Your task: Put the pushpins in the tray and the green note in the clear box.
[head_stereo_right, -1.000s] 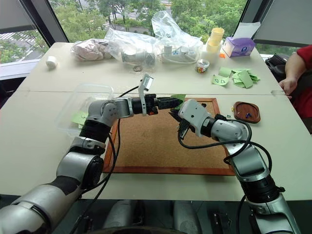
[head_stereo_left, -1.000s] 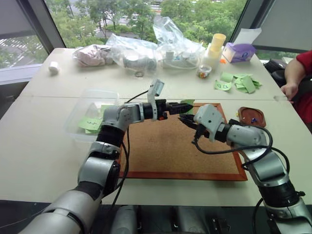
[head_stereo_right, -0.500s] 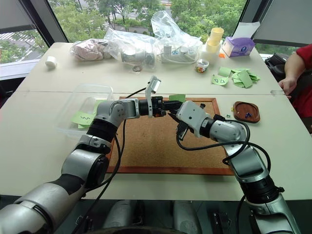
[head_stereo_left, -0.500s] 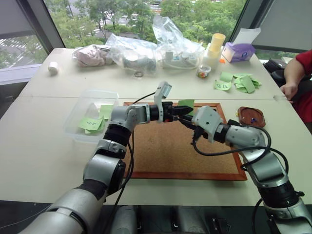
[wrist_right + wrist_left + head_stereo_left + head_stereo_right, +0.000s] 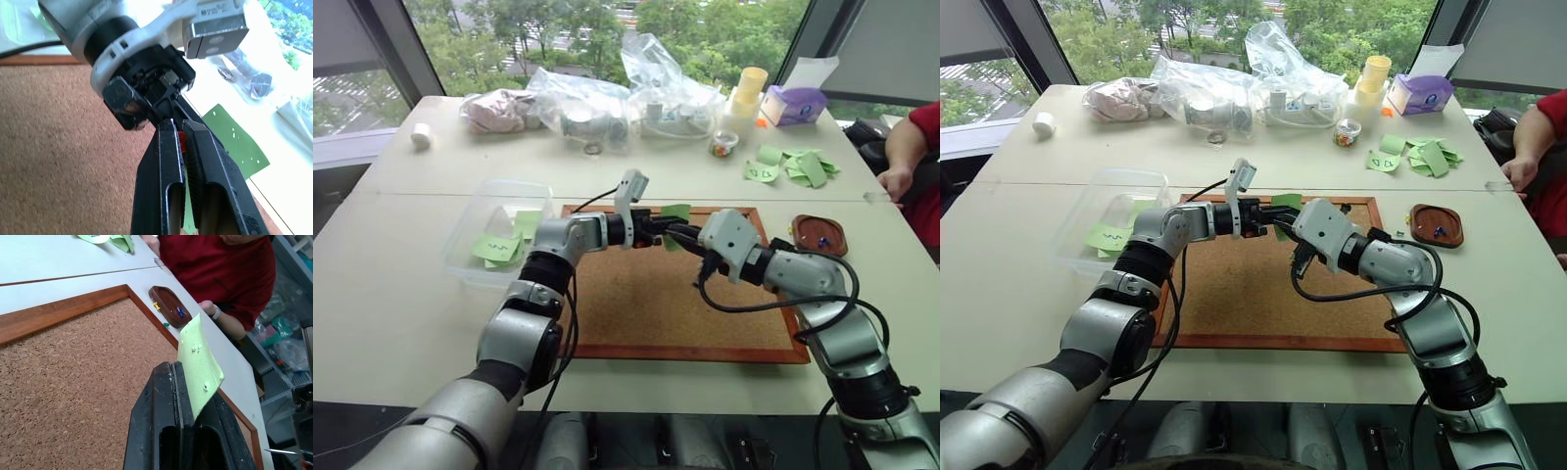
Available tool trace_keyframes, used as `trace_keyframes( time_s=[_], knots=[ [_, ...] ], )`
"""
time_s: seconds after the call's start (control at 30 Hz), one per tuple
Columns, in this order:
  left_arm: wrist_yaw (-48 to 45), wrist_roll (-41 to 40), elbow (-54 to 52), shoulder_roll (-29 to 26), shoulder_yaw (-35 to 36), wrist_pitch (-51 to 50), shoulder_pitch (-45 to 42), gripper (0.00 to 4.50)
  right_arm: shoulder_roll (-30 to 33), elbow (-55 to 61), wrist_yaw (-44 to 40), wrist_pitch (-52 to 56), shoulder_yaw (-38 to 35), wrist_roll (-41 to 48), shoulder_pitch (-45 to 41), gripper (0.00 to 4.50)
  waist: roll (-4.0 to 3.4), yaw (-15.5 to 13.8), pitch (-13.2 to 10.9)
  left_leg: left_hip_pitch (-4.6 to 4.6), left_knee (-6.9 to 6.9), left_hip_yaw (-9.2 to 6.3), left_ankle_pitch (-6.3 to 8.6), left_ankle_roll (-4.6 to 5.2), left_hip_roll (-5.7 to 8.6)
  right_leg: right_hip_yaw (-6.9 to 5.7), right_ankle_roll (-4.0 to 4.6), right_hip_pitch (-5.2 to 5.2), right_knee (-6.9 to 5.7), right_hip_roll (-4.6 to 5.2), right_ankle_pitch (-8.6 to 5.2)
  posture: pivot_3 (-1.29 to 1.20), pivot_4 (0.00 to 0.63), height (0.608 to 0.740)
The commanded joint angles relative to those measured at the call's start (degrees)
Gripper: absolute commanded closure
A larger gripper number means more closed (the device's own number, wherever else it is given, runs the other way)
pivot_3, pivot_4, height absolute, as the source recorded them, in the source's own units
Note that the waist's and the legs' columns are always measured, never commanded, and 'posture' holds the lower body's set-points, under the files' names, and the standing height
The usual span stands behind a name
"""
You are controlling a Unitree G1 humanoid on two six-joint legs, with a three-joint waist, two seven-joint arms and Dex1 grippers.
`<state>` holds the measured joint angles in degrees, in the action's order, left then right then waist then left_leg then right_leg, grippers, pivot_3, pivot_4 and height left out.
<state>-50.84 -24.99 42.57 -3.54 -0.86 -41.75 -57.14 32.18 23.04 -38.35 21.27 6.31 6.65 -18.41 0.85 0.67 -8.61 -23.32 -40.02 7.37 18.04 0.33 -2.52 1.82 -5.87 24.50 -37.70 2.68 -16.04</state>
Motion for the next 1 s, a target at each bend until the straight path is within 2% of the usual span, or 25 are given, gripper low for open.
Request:
trace_keyframes(
  time_s=[0.03,0.13,0.27,0.33,0.53,0.73,1.0],
  knots=[
    [-0.65,2.69,-3.86,-1.12,-1.5,4.6,0.93,4.44,-4.1,3.38,4.83,4.62,-7.65,6.27,0.02,4.5,0.0,0.02,0.0,0.0,0.0,0.0,0.0,0.0,0.0,0.0,0.0,0.0,0.0,0.0,0.0,0.0,0.15,0.735],
    [-2.0,7.96,-10.33,-3.23,-6.67,12.03,3.5,4.44,-8.43,1.72,12.62,11.4,-18.66,12.13,-2.06,4.5,-0.01,0.0,-0.01,0.01,0.0,0.0,-0.01,-0.02,-0.07,-0.01,0.0,0.0,-0.02,0.0,0.0,0.0,0.15,0.735],
    [-3.2,12.99,-21.64,-7.3,-11.35,18.47,5.38,4.44,-8.8,-2.68,23.29,18.03,-30.08,12.73,-5.09,4.5,-0.01,-0.12,-0.01,-0.02,0.0,0.03,-0.02,-0.03,-0.16,-0.03,0.01,0.01,-0.04,0.08,0.01,0.0,0.15,0.735],
    [-3.53,13.95,-26.27,-8.71,-12.58,19.66,6.05,4.44,-8.36,-4.86,26.94,21.0,-33.44,12.93,-6.34,4.5,-0.02,-0.15,-0.01,-0.02,0.02,0.03,-0.02,-0.03,-0.16,-0.03,0.01,0.01,-0.03,0.09,0.0,0.0,0.15,0.735],
    [-2.96,12.29,-35.96,-9.58,-12.76,15.19,7.1,4.44,-3.2,-19.12,33.38,25.5,-34.5,7.4,-7.5,4.5,-0.11,0.13,0.01,-0.01,0.02,0.1,-0.01,-0.02,-0.12,-0.02,0.01,0.01,-0.02,0.06,0.0,0.0,0.15,0.735],
    [-1.15,7.7,-38.22,-8.12,-9.64,8.55,9.5,4.44,-0.66,-34.63,32.35,18.92,-33.32,6.1,-11.78,4.5,-0.32,0.59,0.03,0.04,0.02,0.09,-0.02,-0.02,-0.09,0.04,0.0,0.01,-0.03,-0.02,0.01,0.0,0.15,0.735],
    [1.08,6.77,-41.39,-9.56,-9.89,6.16,12.15,4.44,-0.84,-44.01,32.4,18.59,-34.16,7.85,-16.56,4.5,-0.35,0.27,0.03,0.04,0.02,0.08,-0.04,-0.06,-0.2,0.05,-0.01,0.02,-0.08,-0.02,0.01,0.0,0.15,0.735]
  ],
)
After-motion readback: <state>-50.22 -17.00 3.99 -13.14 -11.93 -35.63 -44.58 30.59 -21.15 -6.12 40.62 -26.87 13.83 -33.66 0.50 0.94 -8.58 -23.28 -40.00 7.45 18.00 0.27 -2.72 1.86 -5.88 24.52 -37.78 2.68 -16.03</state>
